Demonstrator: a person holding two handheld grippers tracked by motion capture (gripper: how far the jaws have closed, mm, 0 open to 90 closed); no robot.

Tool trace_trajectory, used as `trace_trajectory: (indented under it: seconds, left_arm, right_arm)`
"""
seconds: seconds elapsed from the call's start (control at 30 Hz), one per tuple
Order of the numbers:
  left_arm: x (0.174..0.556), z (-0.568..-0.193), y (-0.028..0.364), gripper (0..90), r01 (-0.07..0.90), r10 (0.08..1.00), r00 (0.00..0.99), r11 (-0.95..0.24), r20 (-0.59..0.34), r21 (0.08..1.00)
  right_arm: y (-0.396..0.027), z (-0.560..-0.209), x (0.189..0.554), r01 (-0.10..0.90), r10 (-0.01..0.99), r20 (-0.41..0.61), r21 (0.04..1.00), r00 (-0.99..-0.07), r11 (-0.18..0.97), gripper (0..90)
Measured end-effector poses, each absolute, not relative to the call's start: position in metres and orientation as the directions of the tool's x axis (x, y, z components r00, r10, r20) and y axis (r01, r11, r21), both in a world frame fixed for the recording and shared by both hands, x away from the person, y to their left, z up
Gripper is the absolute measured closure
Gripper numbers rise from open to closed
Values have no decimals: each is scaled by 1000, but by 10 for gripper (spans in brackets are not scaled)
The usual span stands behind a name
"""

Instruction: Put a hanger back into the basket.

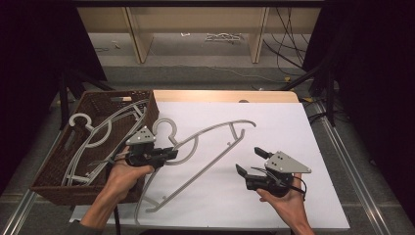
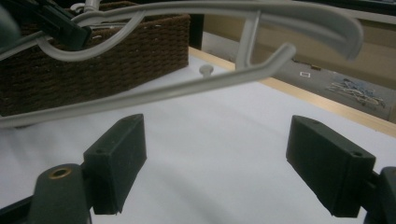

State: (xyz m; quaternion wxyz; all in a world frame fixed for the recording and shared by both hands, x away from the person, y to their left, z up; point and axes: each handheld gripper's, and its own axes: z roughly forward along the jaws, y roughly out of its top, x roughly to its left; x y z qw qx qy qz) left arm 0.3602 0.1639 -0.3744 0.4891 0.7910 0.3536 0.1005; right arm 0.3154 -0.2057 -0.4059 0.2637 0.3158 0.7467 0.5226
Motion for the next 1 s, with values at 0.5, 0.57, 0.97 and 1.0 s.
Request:
trace_trajectory:
  seconds: [0.5,0.57,0.97,1.0]
  left_arm:
    - [360,-314,204,814,456,674,706,-199,-217,867]
    - [361,-308,211,814,454,682,699,-195,-212,869]
    - [381,-291,265,814,473,798,579,-160,-168,866]
    - [384,-291,269,814,467,804,570,-149,-168,872]
  right_arm:
    - [-213,-416,305,235,746,-34,939,-665,253,185]
    - [-214,-416,305,227,748,-40,941,-663,251,185]
    - [-218,-421,300,232,752,-27,943,-658,237,179]
    - [-218,-421,300,239,752,-21,942,-659,236,179]
